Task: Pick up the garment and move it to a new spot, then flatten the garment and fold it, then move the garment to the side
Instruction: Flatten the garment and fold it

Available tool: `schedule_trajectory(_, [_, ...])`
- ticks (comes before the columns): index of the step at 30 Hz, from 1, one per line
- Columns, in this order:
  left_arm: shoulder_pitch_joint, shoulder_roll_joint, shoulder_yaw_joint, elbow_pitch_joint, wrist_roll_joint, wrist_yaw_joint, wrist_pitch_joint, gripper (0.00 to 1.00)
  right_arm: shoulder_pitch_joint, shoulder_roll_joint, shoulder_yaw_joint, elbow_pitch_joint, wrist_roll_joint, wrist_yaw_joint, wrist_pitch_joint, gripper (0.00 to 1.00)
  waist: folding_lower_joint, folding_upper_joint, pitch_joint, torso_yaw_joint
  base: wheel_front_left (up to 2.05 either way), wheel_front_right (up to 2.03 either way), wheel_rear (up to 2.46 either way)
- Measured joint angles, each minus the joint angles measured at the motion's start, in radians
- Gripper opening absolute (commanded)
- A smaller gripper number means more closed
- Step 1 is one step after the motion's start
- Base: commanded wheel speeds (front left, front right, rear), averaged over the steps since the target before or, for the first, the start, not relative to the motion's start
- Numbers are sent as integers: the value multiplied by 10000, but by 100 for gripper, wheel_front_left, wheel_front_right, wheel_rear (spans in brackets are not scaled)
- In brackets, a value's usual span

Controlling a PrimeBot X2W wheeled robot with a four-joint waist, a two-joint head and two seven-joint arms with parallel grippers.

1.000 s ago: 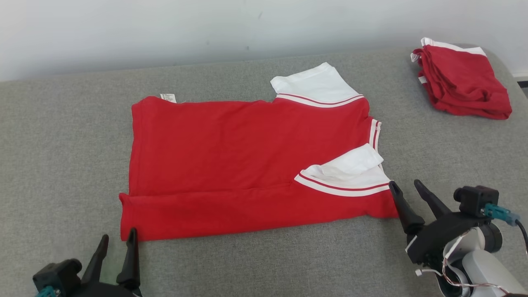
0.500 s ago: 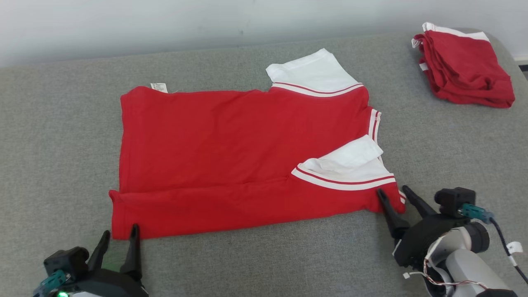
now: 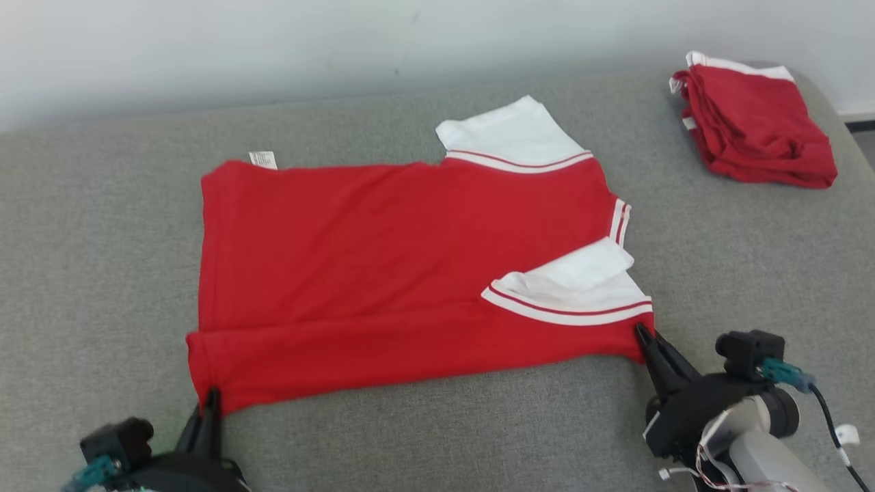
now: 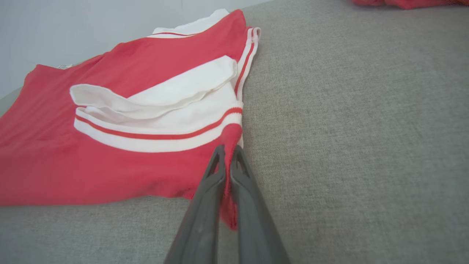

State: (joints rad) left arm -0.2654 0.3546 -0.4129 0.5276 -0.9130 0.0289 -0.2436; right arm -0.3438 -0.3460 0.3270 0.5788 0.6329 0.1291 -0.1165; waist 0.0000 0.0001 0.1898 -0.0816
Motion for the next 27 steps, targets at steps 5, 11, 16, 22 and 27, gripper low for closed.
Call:
schedule_trajectory(5, [734,-58,-54,-384,-35,-8,-25,0,937,-102,-357,-493,274,0,-96,0,0,0,-485,123,0,0,0])
schedule_trajectory(11, [2049,-52,-211,-1358,-90,303,8,0,2739,-117,-1078,-1586,328,0,217,0,-1,-1,-1090,282,0,0,0])
schedule_trajectory(16, [2941,4,-201,-2104,-236,608,48,0,4232,105,-1672,-2811,-8,0,892,0,-2,-1,-1422,358,0,0,0])
schedule_trajectory(22, [3191,71,-345,-2303,-128,876,151,100,4899,719,-2454,-3708,-522,0,1551,100,-1,-1,-1526,362,0,0,0])
schedule_trajectory(27, [3191,148,-176,-2598,132,1039,-17,100,4942,1012,-2922,-4516,-1024,0,1676,100,0,-1,-1633,370,0,0,0])
